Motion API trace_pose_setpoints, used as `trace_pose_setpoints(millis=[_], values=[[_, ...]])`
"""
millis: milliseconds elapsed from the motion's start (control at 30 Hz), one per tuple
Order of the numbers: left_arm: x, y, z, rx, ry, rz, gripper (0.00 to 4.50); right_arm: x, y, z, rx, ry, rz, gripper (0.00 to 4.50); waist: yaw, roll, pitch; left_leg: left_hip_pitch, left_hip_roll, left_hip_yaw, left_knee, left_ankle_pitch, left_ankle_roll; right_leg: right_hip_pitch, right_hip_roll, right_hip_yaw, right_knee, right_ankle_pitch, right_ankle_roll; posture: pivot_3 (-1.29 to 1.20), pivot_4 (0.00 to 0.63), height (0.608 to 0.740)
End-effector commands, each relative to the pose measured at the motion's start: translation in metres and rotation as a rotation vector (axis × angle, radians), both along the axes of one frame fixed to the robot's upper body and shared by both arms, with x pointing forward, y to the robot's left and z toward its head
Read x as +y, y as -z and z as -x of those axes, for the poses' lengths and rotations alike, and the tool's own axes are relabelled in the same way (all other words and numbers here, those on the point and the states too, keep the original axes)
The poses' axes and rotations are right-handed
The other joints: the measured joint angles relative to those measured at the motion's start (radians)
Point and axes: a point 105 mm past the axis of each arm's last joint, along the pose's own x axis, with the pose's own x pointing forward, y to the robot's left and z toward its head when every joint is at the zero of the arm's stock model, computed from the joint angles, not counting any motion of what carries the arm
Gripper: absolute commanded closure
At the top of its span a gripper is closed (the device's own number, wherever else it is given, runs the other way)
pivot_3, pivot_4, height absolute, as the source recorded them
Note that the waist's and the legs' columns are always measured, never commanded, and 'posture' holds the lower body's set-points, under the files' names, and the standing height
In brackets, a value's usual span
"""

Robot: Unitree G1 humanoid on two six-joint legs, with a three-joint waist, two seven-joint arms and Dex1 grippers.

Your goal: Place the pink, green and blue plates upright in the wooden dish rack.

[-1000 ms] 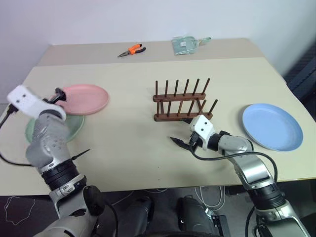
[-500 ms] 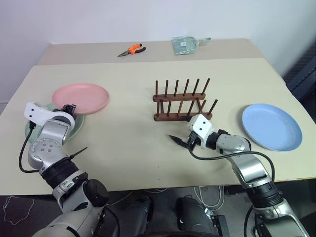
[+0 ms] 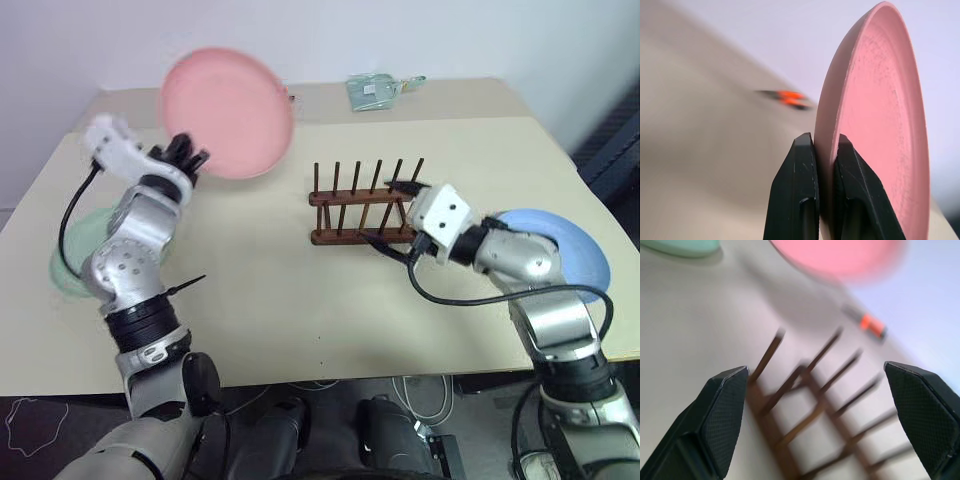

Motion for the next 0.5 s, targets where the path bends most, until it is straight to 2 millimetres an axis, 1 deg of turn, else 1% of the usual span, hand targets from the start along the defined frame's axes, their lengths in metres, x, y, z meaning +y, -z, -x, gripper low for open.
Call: trace_pose_setpoints(millis=[33, 67, 100, 200, 267, 300, 400, 433, 467, 500], values=[[-0.055, -0.036, 0.007, -0.128, 0.126, -0.091, 4.49, 0.011, -0.018, -0.023, -0.230, 0.043, 0.173, 0.05, 0.000, 0.000, 0.000, 0.000, 0.000, 0.000, 0.000, 0.000, 0.000, 0.000, 0.000, 0.000, 0.000, 0.000, 0.000, 0.00, 0.150, 0.740], [-0.064, -0.038, 0.007, -0.133, 0.145, -0.083, 4.49, 0.012, -0.022, -0.032, -0.275, 0.069, 0.199, 0.05, 0.000, 0.000, 0.000, 0.000, 0.000, 0.001, 0.000, 0.000, 0.000, 0.000, 0.000, 0.000, 0.000, 0.000, 0.000, 0.00, 0.150, 0.740], [-0.068, -0.039, 0.008, -0.135, 0.157, -0.072, 4.49, 0.012, -0.025, -0.038, -0.300, 0.083, 0.210, 0.05, 0.001, 0.000, 0.000, 0.000, 0.000, 0.001, 0.000, 0.000, 0.000, 0.000, 0.000, 0.000, 0.000, 0.000, 0.000, 0.00, 0.150, 0.740], [-0.079, -0.041, 0.010, -0.138, 0.188, -0.039, 4.49, 0.011, -0.018, -0.051, -0.351, 0.092, 0.308, 0.05, -0.004, 0.000, 0.000, 0.000, 0.000, 0.001, -0.001, 0.000, 0.000, -0.001, 0.000, 0.000, -0.001, 0.000, 0.000, 0.00, 0.150, 0.740], [-0.084, -0.039, 0.011, -0.129, 0.202, -0.030, 4.50, 0.005, -0.018, -0.061, -0.388, 0.142, 0.342, 0.59, -0.005, 0.000, 0.000, 0.000, 0.000, 0.000, -0.002, 0.001, -0.001, -0.002, 0.000, 0.001, -0.001, 0.000, 0.000, 0.00, 0.150, 0.740], [-0.085, -0.038, 0.011, -0.124, 0.203, -0.030, 4.50, 0.002, -0.019, -0.064, -0.408, 0.163, 0.358, 0.91, -0.004, 0.000, 0.000, 0.000, 0.000, 0.001, -0.002, 0.001, -0.001, -0.002, 0.000, 0.001, 0.000, 0.000, 0.000, 0.00, 0.150, 0.740], [-0.086, -0.032, 0.013, -0.107, 0.225, -0.006, 4.50, -0.003, -0.021, -0.067, -0.449, 0.202, 0.365, 2.44, -0.004, 0.000, 0.000, 0.000, 0.000, 0.001, -0.002, 0.001, -0.001, -0.002, 0.000, 0.001, 0.000, 0.000, 0.000, 0.00, 0.150, 0.740], [-0.086, -0.030, 0.014, -0.102, 0.236, 0.007, 3.69, -0.004, -0.021, -0.068, -0.459, 0.211, 0.360, 3.02, -0.002, 0.000, 0.000, 0.000, 0.000, 0.001, -0.002, 0.001, -0.001, -0.002, 0.000, 0.001, 0.000, 0.000, 0.000, 0.00, 0.150, 0.740], [-0.087, -0.028, 0.015, -0.094, 0.244, 0.021, 3.34, -0.004, -0.023, -0.067, -0.473, 0.219, 0.355, 3.52, -0.001, 0.000, 0.000, 0.000, 0.000, 0.001, -0.001, 0.001, -0.001, -0.002, 0.000, 0.001, 0.000, 0.000, 0.000, 0.00, 0.150, 0.740], [-0.087, -0.026, 0.015, -0.083, 0.251, 0.038, 2.82, -0.004, -0.024, -0.067, -0.489, 0.225, 0.349, 4.11, 0.000, 0.000, 0.000, -0.001, 0.000, 0.001, -0.001, 0.001, -0.001, -0.002, 0.000, 0.001, 0.000, 0.000, 0.000, 0.00, 0.150, 0.740]])
